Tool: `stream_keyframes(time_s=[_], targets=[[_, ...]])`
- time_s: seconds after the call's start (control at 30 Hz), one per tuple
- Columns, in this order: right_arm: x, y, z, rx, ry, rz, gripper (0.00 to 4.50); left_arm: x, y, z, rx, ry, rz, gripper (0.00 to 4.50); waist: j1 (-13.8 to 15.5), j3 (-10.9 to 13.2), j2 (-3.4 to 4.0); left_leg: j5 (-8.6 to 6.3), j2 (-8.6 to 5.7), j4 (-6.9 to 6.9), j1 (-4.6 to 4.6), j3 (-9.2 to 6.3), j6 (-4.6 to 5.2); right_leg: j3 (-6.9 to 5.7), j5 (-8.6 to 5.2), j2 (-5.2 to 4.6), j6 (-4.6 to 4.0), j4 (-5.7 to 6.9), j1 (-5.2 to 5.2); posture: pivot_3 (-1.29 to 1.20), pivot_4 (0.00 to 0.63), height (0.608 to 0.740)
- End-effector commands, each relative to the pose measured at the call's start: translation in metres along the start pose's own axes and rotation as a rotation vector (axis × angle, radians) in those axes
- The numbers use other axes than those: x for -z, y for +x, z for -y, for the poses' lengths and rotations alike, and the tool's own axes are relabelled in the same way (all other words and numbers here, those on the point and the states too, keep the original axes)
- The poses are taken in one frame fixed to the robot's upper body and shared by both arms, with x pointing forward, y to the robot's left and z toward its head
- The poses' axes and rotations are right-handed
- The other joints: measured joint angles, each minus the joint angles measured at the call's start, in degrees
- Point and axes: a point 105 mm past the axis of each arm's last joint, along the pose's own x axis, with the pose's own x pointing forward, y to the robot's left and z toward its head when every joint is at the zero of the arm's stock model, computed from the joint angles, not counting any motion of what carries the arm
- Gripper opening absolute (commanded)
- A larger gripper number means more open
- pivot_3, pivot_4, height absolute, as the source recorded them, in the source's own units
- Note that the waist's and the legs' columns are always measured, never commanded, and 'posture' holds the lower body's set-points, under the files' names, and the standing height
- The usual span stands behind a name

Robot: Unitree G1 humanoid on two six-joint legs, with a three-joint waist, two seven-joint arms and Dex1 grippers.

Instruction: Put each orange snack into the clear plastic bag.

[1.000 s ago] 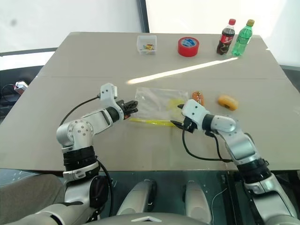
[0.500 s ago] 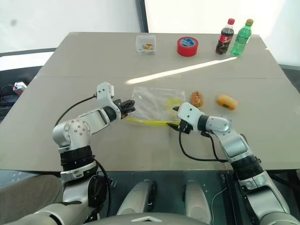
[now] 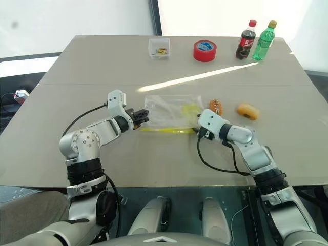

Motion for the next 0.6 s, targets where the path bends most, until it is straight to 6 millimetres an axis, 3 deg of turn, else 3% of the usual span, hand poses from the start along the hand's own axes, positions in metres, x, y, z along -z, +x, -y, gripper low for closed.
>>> stream_keyframes(time_s=[0.03,0.07,0.2,0.27,0.3,0.4,0.43,0.53,0.6], targets=[[-0.008,-0.001,0.009,0.037,-0.021,0.022,0.7,-0.012,-0.001,0.009,0.035,0.021,0.043,0.0,0.03,0.0,0.0,0.0,0.0,0.0,0.0,0.0,0.0,0.0,0.0,0.0,0.0,0.0,0.0,0.0,0.15,0.74],[-0.009,-0.001,0.009,0.038,-0.019,0.027,0.05,-0.011,-0.001,0.01,0.039,0.024,0.044,0.0,0.03,0.0,0.0,0.0,0.0,0.0,0.0,0.01,0.0,0.0,0.0,0.0,0.0,-0.01,0.0,0.0,0.15,0.74],[-0.012,0.001,0.01,0.048,-0.006,0.038,0.05,-0.011,-0.003,0.016,0.084,0.045,0.056,0.0,0.02,0.0,0.0,0.0,0.0,0.0,-0.01,0.03,0.0,0.0,0.0,0.0,0.0,-0.02,0.0,0.0,0.15,0.74],[-0.012,0.003,0.011,0.059,0.007,0.035,0.0,-0.014,-0.004,0.017,0.084,0.074,0.088,0.53,0.01,0.0,0.0,0.0,0.0,-0.01,-0.01,0.06,0.0,0.0,0.0,0.0,0.0,-0.01,0.0,0.0,0.15,0.74],[-0.012,0.004,0.012,0.066,0.008,0.031,0.0,-0.017,-0.004,0.016,0.074,0.082,0.107,0.58,0.02,0.0,0.0,0.0,0.0,-0.01,0.0,0.06,0.0,0.0,0.0,0.0,0.0,-0.02,0.0,0.0,0.15,0.74],[-0.017,0.006,0.016,0.076,0.001,0.032,0.0,-0.032,-0.006,0.014,0.049,0.146,0.189,2.15,-0.06,0.0,0.0,0.0,0.0,-0.02,0.0,0.03,0.0,0.02,0.0,0.0,0.0,-0.01,-0.01,0.0,0.15,0.74],[-0.019,0.007,0.019,0.085,-0.01,0.033,0.0,-0.039,-0.009,0.018,0.063,0.186,0.225,2.46,-0.07,0.0,0.0,0.0,0.0,-0.02,0.0,0.04,0.0,0.03,0.0,0.0,0.0,-0.01,-0.02,0.0,0.15,0.74],[-0.028,0.009,0.029,0.113,-0.06,0.035,0.0,-0.059,-0.024,0.035,0.081,0.445,0.363,2.46,-0.14,0.01,0.01,0.01,0.0,-0.09,-0.01,0.12,-0.02,0.04,0.0,0.0,-0.01,-0.03,-0.05,0.0,0.15,0.74],[-0.03,0.01,0.033,0.114,-0.085,0.035,0.0,-0.058,-0.032,0.045,0.089,0.677,0.404,2.46,-0.08,0.01,0.01,0.14,0.0,-0.22,0.0,0.27,-0.23,0.07,0.0,0.0,-0.02,-0.1,-0.07,0.0,0.15,0.74]])
